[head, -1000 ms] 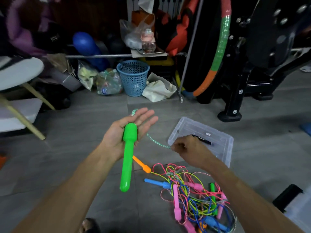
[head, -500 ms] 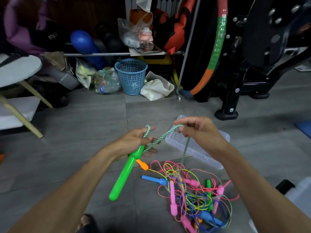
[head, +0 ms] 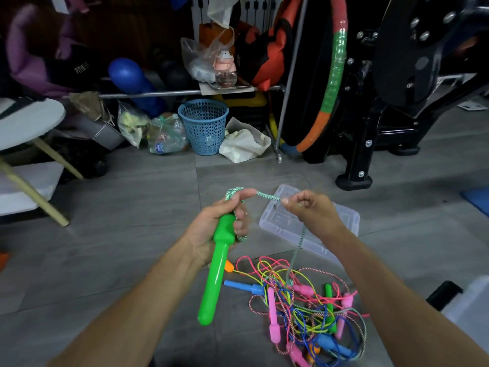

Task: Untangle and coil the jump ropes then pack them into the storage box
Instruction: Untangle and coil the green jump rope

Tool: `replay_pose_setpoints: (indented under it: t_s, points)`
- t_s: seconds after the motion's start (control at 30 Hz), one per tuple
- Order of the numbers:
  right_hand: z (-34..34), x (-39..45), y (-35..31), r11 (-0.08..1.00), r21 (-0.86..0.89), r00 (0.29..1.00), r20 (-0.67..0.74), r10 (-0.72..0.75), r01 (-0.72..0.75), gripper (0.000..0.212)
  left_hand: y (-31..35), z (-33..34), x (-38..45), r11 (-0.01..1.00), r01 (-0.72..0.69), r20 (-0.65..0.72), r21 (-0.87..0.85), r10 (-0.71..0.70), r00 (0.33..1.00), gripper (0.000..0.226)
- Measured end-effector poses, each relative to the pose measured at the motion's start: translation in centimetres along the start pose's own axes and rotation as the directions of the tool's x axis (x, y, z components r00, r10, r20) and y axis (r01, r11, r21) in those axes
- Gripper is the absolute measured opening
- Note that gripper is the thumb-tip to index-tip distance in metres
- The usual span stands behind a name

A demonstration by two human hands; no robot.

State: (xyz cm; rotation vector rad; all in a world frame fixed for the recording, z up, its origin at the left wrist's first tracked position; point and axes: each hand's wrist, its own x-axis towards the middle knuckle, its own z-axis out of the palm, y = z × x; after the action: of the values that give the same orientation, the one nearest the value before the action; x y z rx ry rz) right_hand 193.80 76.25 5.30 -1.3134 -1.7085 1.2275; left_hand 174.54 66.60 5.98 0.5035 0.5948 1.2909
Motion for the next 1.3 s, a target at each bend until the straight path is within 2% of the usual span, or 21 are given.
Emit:
replay_pose_setpoints:
  t_s: [0.07,0.13,0.2,0.33,0.43,0.5,0.53,0.63,0.73,0.77,0.83,0.87,0.97,1.03,1.1,1.17,1.2,1.23,1.3]
  points:
    - [-0.2,-0.1,0.6,0.995,0.084,0.997,0.073,0.037,-0.043,0.009,0.5,0.0,-0.1,0.993,-0.036,-0.042,-0.109,0.031,0.999,0.053]
    - [-0.5,0.0,1.1,0.982,0.16,0.991,0.106,0.079,-0.096,0.012,1.3,0.2,-0.2,0.981,-0.073,-0.104,-0.177,0.055,0.993,0.039]
    - [-1.2,-0.2,1.5,0.978,0.156,0.986,0.106,0.126,-0.142,0.009,2.1,0.5,-0.4,0.976,-0.135,-0.216,-0.17,0.097,0.972,0.02]
    - [-2.3,-0.6,1.9,0.983,0.146,0.984,0.154,0.091,-0.114,0.007,2.3,0.7,-0.2,0.976,-0.199,-0.325,-0.086,0.161,0.932,0.028]
    - [-2.0,-0.9,1.2,0.99,-0.135,0.979,0.205,0.002,0.026,0.017,1.9,0.7,0.5,0.974,-0.206,-0.317,-0.092,0.168,0.933,0.032]
    - [-1.1,-1.4,0.4,0.942,-0.304,0.951,0.305,-0.047,0.145,0.022,1.7,0.6,0.8,0.974,-0.199,-0.303,-0.111,0.157,0.94,0.034]
    - [-0.4,-1.8,0.0,0.926,-0.33,0.925,0.378,-0.051,0.186,0.023,1.6,0.4,0.9,0.975,-0.191,-0.295,-0.112,0.151,0.944,0.035]
    - [1.7,-3.1,-1.4,0.934,-0.27,0.831,0.554,-0.048,0.234,0.018,1.1,0.0,1.0,0.994,-0.097,-0.27,0.04,0.104,0.957,0.04]
    - [2.3,-3.4,-2.4,0.976,-0.098,0.8,0.592,-0.101,0.196,0.01,0.0,0.4,0.8,0.948,0.037,-0.255,0.316,0.048,0.966,0.044]
    - [2.2,-3.3,-2.5,0.985,-0.051,0.8,0.591,-0.103,0.164,0.002,-0.4,0.5,0.7,0.894,0.062,-0.244,0.445,0.054,0.968,0.044]
    - [1.7,-3.0,-2.7,0.99,-0.052,0.828,0.555,-0.083,0.134,0.012,-1.0,0.3,0.7,0.715,0.089,-0.195,0.693,0.067,0.978,0.04]
    - [1.4,-2.9,-2.7,0.986,-0.08,0.851,0.519,-0.083,0.144,0.013,-1.2,0.2,0.5,0.651,0.101,-0.171,0.752,0.044,0.984,0.032]
    - [0.1,-2.3,-3.0,0.983,-0.058,0.924,0.356,-0.142,0.173,0.03,-1.2,-0.2,-0.1,0.58,0.204,-0.163,0.789,-0.122,0.979,0.019]
    - [-0.7,-1.7,-3.1,0.983,0.007,0.949,0.26,-0.18,0.185,0.027,-0.9,-0.2,-0.3,0.627,0.291,-0.17,0.723,-0.246,0.954,0.027]
    - [-1.1,-1.2,-2.8,0.982,0.03,0.966,0.172,-0.191,0.189,0.015,-0.5,0.0,-0.4,0.695,0.32,-0.129,0.644,-0.313,0.941,0.035]
    - [-0.8,-0.8,-2.1,0.982,0.009,0.977,0.101,-0.19,0.19,0.007,-0.3,0.1,-0.6,0.699,0.26,-0.05,0.666,-0.306,0.951,0.025]
    - [-0.6,-0.6,-1.7,0.982,-0.007,0.979,0.076,-0.187,0.189,0.013,-0.3,0.1,-0.6,0.712,0.228,-0.019,0.664,-0.288,0.957,0.019]
    - [-0.4,-0.4,-1.3,0.983,-0.026,0.981,0.062,-0.181,0.183,0.021,-0.3,0.1,-0.6,0.75,0.203,-0.007,0.629,-0.256,0.967,0.014]
    - [-0.5,-0.1,-0.5,0.987,-0.053,0.987,0.075,-0.145,0.149,0.029,0.0,0.6,-0.7,0.899,0.148,-0.01,0.411,-0.158,0.987,0.017]
